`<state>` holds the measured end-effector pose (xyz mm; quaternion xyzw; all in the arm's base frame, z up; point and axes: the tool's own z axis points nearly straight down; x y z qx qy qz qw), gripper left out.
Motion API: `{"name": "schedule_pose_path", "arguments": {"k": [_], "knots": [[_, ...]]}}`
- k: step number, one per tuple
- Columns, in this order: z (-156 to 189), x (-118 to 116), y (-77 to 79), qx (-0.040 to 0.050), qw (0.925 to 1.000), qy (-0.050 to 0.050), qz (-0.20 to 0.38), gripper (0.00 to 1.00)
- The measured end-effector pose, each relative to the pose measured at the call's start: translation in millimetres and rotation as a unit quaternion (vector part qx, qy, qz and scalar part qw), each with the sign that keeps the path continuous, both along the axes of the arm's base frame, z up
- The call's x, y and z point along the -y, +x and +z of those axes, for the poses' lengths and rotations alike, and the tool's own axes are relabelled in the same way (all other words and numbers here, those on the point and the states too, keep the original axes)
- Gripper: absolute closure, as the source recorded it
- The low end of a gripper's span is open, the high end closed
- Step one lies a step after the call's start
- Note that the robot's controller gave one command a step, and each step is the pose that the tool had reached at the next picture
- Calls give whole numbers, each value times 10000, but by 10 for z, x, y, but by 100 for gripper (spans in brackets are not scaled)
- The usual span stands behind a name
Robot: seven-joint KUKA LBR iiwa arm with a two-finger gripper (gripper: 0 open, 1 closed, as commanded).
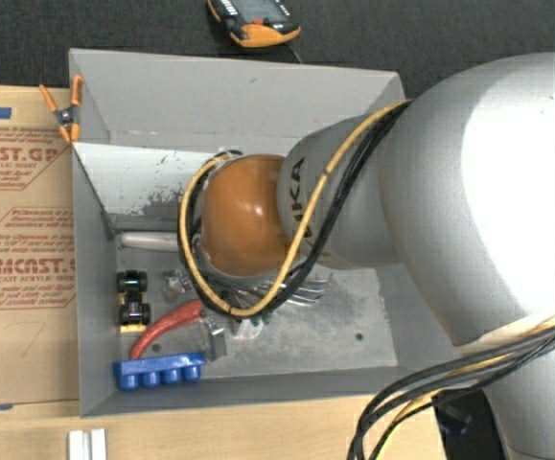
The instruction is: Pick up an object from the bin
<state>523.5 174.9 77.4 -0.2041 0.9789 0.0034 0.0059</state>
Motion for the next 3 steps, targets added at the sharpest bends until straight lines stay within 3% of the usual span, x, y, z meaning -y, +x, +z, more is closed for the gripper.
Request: {"name": "schedule_pose_path", "arguments": {"k": [1,2,3], "knots": [[-71,-131,-27,-28,10000,25,-2,0],[-61,286,17,-8,9997,-6,-243,0],[23,230,114,-1,9995,28,-312,100]]}}
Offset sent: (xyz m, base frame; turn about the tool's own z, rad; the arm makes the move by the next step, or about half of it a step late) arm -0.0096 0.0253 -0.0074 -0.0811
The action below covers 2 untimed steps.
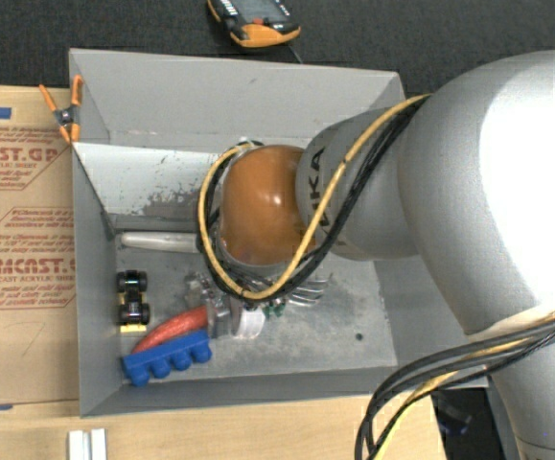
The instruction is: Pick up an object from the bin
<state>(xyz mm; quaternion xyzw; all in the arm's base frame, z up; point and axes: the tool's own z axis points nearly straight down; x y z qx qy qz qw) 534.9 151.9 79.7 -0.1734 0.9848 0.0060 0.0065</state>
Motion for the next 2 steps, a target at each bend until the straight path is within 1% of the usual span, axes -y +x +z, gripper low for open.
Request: {"name": "schedule_pose_path", "arguments": {"k": [1,2], "knots": [[3,1,-1,-1,10000,1,1,100],[1080,-8,-71,-14,9999,-6,145,100]]}}
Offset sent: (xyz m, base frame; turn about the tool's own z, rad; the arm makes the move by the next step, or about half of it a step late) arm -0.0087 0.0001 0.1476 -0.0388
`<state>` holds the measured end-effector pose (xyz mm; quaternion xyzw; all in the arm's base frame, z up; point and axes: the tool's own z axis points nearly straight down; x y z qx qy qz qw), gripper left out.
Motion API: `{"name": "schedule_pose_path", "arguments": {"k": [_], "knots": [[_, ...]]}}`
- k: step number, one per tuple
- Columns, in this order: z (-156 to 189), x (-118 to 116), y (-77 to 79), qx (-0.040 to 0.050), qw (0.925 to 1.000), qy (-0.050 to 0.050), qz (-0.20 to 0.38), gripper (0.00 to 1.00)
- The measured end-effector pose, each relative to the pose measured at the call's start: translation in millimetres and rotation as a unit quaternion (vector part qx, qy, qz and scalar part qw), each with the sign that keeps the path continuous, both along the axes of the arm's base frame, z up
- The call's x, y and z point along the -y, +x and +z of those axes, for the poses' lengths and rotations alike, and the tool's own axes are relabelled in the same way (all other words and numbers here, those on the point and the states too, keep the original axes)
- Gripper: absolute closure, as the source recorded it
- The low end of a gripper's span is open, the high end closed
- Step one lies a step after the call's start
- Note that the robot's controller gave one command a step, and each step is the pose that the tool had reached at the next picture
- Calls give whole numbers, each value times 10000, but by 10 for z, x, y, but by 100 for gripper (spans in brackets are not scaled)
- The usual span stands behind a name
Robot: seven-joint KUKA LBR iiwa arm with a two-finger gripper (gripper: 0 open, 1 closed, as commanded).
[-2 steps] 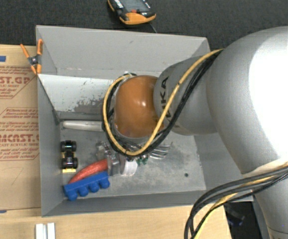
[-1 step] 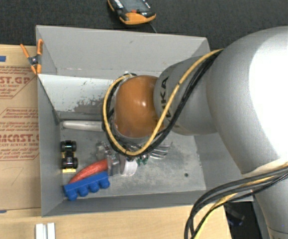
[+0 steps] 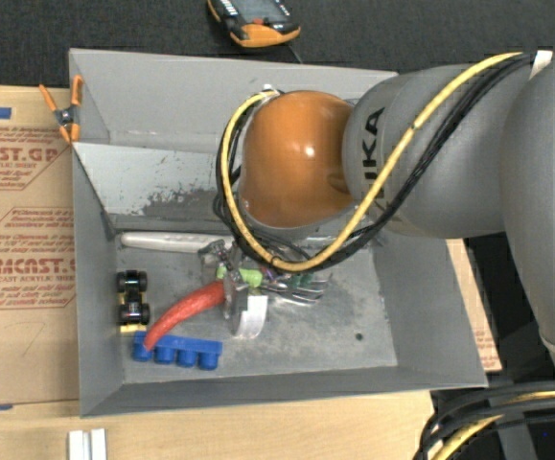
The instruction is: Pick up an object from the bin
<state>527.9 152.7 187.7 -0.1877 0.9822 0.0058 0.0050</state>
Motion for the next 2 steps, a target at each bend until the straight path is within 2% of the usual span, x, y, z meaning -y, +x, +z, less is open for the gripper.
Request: {"name": "schedule_pose_path", "arguments": {"k": [1,2], "knots": [[-811,-67,101,-10,10000,7,-74,100],[121,-46,68,29,10000,9,39,100]]}}
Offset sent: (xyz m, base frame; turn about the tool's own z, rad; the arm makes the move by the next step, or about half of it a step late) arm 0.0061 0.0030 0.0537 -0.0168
